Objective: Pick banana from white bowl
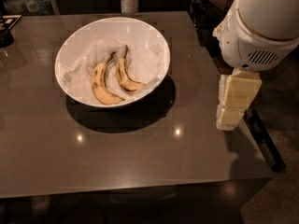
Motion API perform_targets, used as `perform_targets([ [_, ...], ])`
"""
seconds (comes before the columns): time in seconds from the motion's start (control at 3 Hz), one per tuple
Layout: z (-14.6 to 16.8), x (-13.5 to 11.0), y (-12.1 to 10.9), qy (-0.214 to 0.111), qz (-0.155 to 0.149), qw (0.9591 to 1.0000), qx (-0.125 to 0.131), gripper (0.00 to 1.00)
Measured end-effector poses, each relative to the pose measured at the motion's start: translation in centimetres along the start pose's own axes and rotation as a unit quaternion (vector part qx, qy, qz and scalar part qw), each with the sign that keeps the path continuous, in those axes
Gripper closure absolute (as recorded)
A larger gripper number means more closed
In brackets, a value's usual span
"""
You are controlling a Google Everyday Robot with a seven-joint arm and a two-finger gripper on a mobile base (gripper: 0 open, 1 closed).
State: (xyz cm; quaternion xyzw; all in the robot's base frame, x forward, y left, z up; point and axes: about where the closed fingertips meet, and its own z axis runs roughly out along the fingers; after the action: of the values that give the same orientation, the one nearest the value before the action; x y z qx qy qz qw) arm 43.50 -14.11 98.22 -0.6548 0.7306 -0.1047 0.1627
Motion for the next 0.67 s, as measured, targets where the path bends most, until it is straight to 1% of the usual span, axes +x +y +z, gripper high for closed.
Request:
perform_targets([
  [0.33, -0.5, -0.4, 0.1, 0.004, -0.001, 0.9999, 0.013, 0.0],
  [0.67, 0.7, -1.9, -1.0, -0.001, 0.026, 0.9991, 0.034, 0.0],
])
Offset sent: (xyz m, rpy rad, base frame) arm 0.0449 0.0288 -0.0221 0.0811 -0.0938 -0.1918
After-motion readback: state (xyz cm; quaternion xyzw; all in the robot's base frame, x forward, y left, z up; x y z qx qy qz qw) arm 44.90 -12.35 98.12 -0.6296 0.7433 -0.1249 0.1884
